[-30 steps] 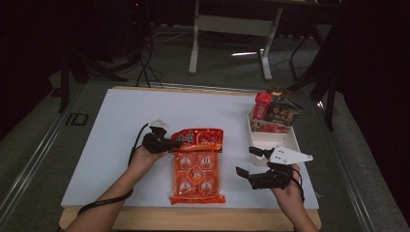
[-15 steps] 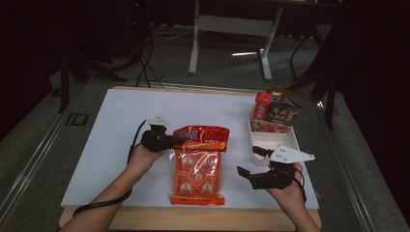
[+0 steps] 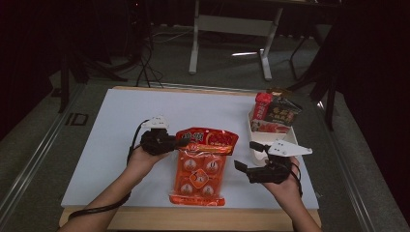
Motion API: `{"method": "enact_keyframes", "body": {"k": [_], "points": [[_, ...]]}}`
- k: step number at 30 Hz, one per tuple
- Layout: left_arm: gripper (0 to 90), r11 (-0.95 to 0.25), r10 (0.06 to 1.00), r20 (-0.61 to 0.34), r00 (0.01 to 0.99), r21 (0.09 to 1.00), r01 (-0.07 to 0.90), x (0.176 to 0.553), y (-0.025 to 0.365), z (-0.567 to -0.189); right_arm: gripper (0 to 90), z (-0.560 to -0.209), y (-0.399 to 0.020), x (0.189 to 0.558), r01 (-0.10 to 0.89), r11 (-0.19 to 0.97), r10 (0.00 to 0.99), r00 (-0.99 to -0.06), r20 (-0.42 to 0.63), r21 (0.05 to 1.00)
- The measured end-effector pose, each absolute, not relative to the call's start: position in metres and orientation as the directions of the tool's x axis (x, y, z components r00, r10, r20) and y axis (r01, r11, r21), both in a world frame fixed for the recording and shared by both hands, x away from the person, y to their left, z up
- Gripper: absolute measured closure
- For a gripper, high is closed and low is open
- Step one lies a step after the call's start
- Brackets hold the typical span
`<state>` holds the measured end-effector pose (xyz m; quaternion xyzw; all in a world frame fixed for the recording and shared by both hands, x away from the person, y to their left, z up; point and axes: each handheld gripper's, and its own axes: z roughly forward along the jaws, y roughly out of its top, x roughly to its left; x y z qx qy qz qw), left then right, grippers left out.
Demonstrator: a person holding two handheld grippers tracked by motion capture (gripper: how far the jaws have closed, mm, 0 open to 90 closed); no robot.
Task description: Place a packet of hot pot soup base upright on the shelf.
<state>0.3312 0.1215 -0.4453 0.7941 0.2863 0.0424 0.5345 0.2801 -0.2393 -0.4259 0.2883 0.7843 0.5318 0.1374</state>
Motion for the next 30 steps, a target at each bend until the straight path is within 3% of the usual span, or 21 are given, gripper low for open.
{"method": "enact_keyframes", "body": {"k": [7,12,14,19,30], "points": [[89.2,-0.226,0.412,-0.247,0.877,0.905,0.361,0.321,0.120,-0.439,11.9,-0.432,-0.233,0.290,0.317,0.266,0.588,-0.802,0.107,0.910],[89.2,-0.223,0.375,-0.225,0.899,0.920,0.323,0.312,0.117,-0.434,17.4,-0.441,-0.222,0.301,0.353,0.266,0.536,-0.827,0.167,0.897],[89.2,-0.220,0.367,-0.225,0.902,0.922,0.319,0.309,0.116,-0.432,24.9,-0.444,-0.220,0.302,0.356,0.281,0.509,-0.843,0.177,0.891],[89.0,-0.230,0.369,-0.201,0.907,0.926,0.299,0.304,0.113,-0.429,57.5,-0.451,-0.218,0.305,0.371,0.328,0.431,-0.877,0.212,0.869],[87.8,-0.232,0.375,-0.204,0.904,0.924,0.304,0.305,0.117,-0.431,88.5,-0.449,-0.216,0.302,0.387,0.327,0.361,-0.894,0.265,0.862]]}}
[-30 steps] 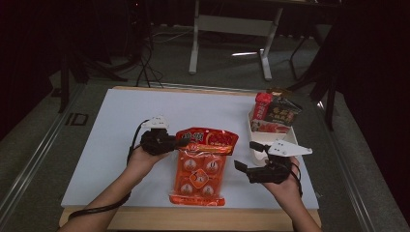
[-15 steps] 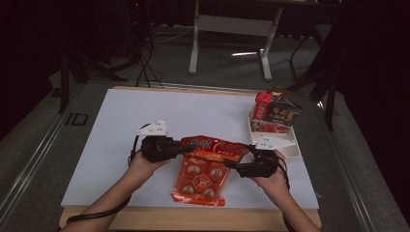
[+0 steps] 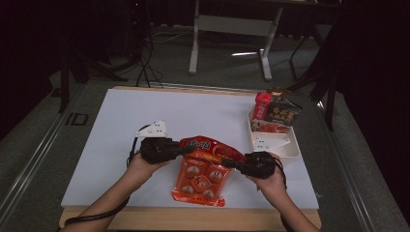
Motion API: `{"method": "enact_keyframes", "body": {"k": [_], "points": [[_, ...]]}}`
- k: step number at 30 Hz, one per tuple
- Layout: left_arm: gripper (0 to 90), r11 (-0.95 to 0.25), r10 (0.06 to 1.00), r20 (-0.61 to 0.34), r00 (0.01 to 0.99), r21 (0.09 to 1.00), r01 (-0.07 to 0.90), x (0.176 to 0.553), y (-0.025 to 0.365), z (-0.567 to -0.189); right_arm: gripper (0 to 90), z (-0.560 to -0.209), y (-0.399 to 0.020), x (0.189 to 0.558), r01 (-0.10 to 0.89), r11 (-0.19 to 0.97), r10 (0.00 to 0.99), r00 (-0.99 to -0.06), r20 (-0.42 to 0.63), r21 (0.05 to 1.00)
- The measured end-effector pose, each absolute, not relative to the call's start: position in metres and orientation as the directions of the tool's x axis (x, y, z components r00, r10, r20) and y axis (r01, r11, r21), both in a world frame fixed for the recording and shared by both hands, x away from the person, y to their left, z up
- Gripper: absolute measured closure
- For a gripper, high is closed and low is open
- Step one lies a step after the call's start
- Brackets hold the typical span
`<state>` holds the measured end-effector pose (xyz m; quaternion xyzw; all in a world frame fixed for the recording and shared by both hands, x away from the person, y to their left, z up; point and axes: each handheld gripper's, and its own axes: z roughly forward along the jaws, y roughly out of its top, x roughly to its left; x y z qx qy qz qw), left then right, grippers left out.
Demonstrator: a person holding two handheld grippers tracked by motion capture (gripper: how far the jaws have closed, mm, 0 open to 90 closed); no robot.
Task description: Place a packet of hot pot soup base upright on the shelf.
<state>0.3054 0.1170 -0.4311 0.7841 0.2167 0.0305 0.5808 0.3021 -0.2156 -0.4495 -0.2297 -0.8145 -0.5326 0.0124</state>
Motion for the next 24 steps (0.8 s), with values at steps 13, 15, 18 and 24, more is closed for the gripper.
{"method": "enact_keyframes", "body": {"k": [13,15,18,24], "points": [[84.8,-0.212,0.328,-0.185,0.926,0.941,0.263,0.290,0.123,-0.405,90.0,-0.413,-0.214,0.281,0.320,0.343,0.353,-0.915,0.194,0.883],[81.4,-0.202,0.339,-0.175,0.924,0.946,0.253,0.288,0.123,-0.400,90.0,-0.400,-0.216,0.279,0.296,0.328,0.357,-0.918,0.173,0.897],[74.6,-0.192,0.354,-0.170,0.920,0.949,0.249,0.289,0.122,-0.399,90.0,-0.389,-0.217,0.278,0.268,0.337,0.365,-0.921,0.137,0.902],[52.3,-0.143,0.375,-0.206,0.904,0.950,0.276,0.292,0.125,-0.401,90.0,-0.374,-0.221,0.280,0.236,0.343,0.392,-0.916,0.090,0.909]]}}
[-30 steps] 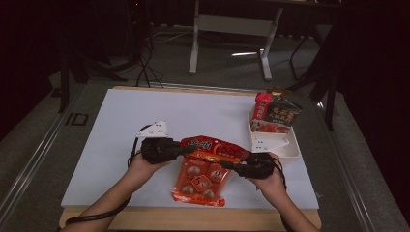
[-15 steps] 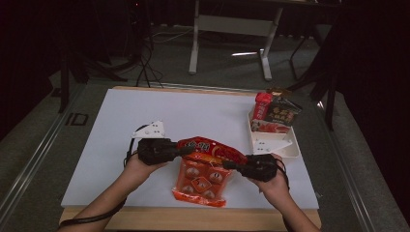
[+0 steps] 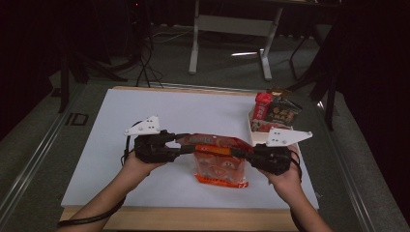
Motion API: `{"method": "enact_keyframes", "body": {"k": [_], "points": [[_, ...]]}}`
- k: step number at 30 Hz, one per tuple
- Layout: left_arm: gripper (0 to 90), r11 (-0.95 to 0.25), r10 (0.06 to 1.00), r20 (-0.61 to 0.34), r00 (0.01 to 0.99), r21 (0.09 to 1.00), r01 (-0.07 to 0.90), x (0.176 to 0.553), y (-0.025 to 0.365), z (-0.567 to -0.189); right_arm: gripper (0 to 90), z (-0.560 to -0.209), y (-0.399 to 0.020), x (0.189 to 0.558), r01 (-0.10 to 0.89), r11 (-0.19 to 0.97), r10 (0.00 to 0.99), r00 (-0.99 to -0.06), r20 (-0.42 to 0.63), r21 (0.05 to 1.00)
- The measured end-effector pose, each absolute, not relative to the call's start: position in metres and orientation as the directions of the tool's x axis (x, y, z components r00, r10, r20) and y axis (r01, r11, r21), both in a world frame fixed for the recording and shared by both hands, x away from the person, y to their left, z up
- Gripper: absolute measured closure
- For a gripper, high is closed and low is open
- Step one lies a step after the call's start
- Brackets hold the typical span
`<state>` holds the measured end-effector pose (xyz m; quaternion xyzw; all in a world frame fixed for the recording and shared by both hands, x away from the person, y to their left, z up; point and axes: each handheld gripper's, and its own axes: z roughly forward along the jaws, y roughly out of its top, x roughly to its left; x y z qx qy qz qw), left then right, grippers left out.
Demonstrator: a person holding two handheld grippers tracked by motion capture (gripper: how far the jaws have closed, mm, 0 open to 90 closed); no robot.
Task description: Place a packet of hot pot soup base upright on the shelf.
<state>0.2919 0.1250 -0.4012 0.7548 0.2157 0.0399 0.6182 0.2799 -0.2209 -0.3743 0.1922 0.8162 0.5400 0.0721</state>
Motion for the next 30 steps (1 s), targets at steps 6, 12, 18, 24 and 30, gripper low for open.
{"method": "enact_keyframes", "body": {"k": [6,12,18,24,30], "points": [[29.0,-0.128,0.420,-0.245,0.874,0.937,0.325,0.293,0.131,-0.410,90.0,-0.365,-0.231,0.284,0.241,0.322,0.408,-0.908,0.095,0.916],[8.4,-0.179,0.500,-0.240,0.832,0.911,0.370,0.289,0.128,-0.435,90.0,-0.343,-0.243,0.285,0.207,0.267,0.426,-0.901,0.077,0.941],[1.6,-0.137,0.502,-0.243,0.830,0.925,0.354,0.283,0.137,-0.448,90.0,-0.319,-0.258,0.292,0.179,0.215,0.464,-0.884,0.061,0.960],[1.7,-0.123,0.506,-0.241,0.828,0.930,0.346,0.278,0.149,-0.460,90.0,-0.306,-0.273,0.301,0.166,0.185,0.511,-0.858,0.050,0.969],[1.7,-0.118,0.520,-0.224,0.824,0.937,0.329,0.270,0.165,-0.473,90.0,-0.292,-0.293,0.313,0.169,0.165,0.574,-0.817,0.045,0.972]]}}
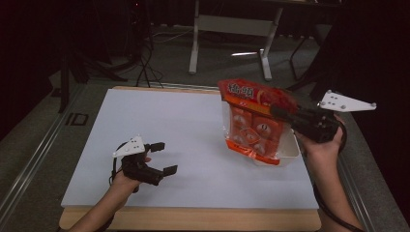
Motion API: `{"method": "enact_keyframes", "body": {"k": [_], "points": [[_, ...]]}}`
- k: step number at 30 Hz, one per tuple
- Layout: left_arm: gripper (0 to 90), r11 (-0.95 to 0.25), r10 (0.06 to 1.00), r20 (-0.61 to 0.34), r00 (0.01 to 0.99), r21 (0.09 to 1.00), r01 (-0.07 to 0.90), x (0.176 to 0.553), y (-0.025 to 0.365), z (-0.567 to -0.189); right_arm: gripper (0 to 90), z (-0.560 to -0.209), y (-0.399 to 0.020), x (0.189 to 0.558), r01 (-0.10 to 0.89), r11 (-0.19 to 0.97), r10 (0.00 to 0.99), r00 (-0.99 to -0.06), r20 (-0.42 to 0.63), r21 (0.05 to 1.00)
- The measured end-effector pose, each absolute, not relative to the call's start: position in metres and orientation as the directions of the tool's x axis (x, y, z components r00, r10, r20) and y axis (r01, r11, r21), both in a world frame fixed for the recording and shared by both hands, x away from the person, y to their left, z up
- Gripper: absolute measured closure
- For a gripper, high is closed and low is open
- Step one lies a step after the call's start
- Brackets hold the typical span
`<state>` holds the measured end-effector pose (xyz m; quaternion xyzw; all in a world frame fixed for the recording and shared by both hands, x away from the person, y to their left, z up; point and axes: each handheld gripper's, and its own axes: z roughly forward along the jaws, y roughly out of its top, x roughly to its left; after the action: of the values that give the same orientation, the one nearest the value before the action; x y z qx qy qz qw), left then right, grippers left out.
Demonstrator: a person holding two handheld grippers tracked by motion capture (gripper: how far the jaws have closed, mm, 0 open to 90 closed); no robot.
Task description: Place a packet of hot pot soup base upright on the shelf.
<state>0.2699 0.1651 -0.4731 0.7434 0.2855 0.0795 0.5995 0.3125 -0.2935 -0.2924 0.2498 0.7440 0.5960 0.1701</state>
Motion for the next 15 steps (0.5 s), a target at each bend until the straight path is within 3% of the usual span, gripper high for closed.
{"method": "enact_keyframes", "body": {"k": [15], "points": [[1.7,-0.112,0.577,-0.239,0.781,0.924,0.365,0.256,0.196,-0.502,90.0,-0.302,-0.332,0.342,0.245,0.158,0.681,-0.729,0.074,0.957]]}}
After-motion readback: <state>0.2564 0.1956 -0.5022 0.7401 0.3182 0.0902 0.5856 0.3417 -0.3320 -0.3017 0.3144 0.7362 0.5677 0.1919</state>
